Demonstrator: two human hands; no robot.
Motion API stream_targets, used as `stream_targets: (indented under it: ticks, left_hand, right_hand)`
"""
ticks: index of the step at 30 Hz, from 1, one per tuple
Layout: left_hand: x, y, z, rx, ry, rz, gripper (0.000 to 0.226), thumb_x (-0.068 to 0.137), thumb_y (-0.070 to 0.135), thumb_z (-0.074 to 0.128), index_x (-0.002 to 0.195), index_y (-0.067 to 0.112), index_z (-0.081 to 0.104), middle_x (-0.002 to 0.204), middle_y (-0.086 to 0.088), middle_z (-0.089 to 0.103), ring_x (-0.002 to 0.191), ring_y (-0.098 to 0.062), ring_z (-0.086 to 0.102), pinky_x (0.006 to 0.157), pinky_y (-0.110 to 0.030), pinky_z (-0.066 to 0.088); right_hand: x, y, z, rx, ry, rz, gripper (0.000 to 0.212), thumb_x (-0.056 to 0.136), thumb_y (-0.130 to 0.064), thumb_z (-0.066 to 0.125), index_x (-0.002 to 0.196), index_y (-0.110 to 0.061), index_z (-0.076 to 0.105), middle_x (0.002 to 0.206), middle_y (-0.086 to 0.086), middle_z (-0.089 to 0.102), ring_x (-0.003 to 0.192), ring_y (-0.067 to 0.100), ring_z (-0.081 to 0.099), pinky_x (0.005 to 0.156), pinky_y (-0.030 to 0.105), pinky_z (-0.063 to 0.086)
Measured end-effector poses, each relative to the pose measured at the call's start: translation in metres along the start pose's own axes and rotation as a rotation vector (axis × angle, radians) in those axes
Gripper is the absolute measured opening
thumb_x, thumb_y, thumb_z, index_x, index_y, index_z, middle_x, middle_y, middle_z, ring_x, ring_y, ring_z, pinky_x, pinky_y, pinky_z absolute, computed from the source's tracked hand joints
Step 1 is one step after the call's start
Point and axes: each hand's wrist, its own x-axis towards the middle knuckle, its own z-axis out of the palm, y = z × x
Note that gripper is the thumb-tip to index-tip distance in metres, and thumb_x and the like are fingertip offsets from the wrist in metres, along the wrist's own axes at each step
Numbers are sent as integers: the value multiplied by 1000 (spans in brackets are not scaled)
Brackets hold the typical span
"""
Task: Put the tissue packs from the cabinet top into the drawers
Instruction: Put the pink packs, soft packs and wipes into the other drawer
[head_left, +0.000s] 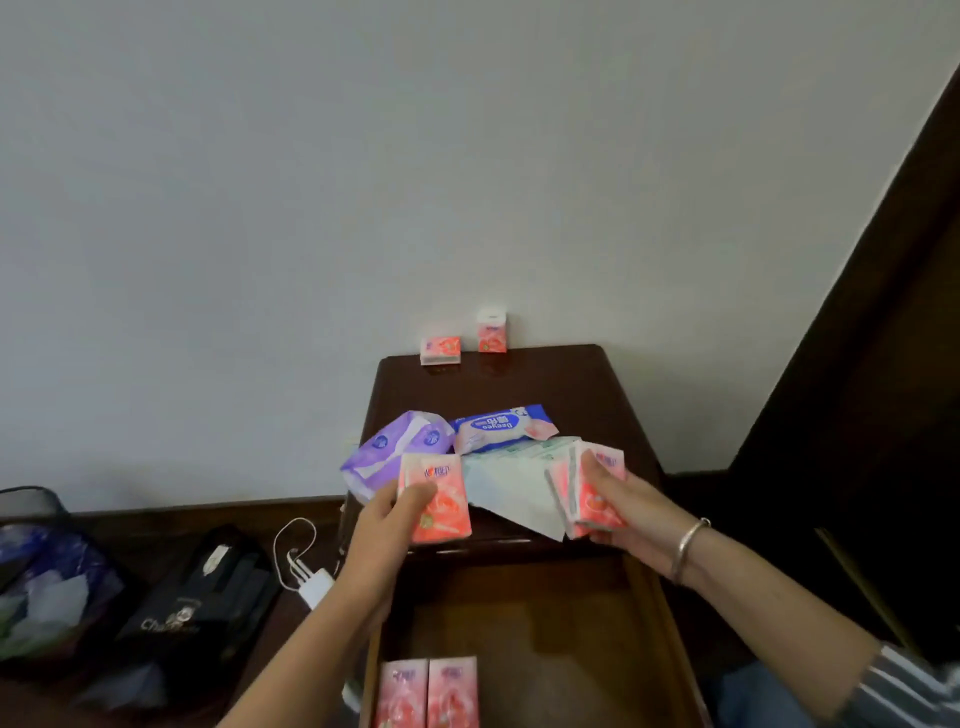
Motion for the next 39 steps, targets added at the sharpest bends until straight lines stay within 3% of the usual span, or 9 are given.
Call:
stream_targets:
  ticks: [2, 5, 10, 13, 16, 20, 27, 34, 39]
  left_hand:
    - [-24, -29, 0, 54, -52, -89, 31, 91, 25, 60, 120, 25, 53, 103, -7, 72, 84, -16, 73, 73, -30, 57]
    - [-51, -68, 10, 353, -39, -83, 44, 91, 26, 59, 131, 35, 41, 98, 8, 68, 76, -3, 69, 67, -15, 52]
    - [-76, -101, 34, 688, -88, 48, 53, 90, 31, 54, 140, 26, 38, 119, 0, 64, 107, -19, 62, 98, -38, 47]
    - [-72, -108, 46, 720, -26, 82, 58, 91, 32, 53, 145, 22, 33, 129, -6, 60, 116, -26, 58, 102, -43, 44]
    - [-68, -113, 42, 723, 108, 47, 64, 91, 38, 54, 147, 21, 28, 133, -4, 57, 121, -29, 54, 103, -40, 38]
    - [-59, -110, 10, 569, 266, -14, 55, 89, 32, 60, 132, 8, 35, 113, -11, 61, 96, -29, 60, 83, -36, 45]
    - [-30, -108, -19, 757, 138, 25, 69, 91, 29, 61, 144, 2, 27, 142, -18, 42, 127, -32, 47, 103, -42, 40]
    - [-18, -134, -24, 1412, 109, 204, 42, 99, 44, 34, 130, 18, 45, 133, -2, 56, 126, -23, 45, 101, -41, 34]
    - [-14, -150, -38, 1469, 211, 304, 53, 97, 50, 36, 142, 22, 41, 143, -1, 44, 131, -23, 38, 100, -39, 35]
  right_hand:
    - [-16, 39, -1, -14, -26, 84, 62, 70, -61, 62, 108, -12, 57, 82, 9, 68, 59, 14, 63, 52, 24, 46]
    - [-28, 91, -2, 5, 72, 154, 55, 85, -41, 62, 121, -5, 42, 100, 15, 67, 66, 17, 68, 53, 27, 51]
    - [-42, 143, 0, -145, 240, 110, 45, 82, -37, 68, 115, -20, 42, 102, 3, 65, 85, 13, 67, 67, 23, 55]
    - [-52, 155, 3, -204, 362, -23, 39, 81, -36, 69, 108, -24, 44, 97, -3, 63, 78, 4, 63, 51, 10, 45]
    - [-59, 170, 4, -312, 399, -106, 41, 80, -36, 70, 108, -22, 44, 96, -4, 64, 78, 4, 63, 57, 15, 48]
    - [-63, 174, 4, -410, 376, -125, 45, 78, -41, 71, 110, -24, 43, 91, -12, 61, 77, 3, 63, 56, 15, 48]
    - [-65, 175, 11, -585, 432, -117, 46, 75, -48, 70, 104, -31, 39, 85, -11, 61, 69, 1, 59, 49, 17, 41]
    - [-58, 167, 9, -275, 435, -41, 45, 79, -37, 71, 112, -19, 46, 98, -1, 63, 78, 8, 63, 55, 19, 47]
    - [-39, 149, 19, -124, 336, 115, 37, 81, -39, 68, 106, -16, 52, 90, -1, 65, 77, 10, 63, 58, 22, 45]
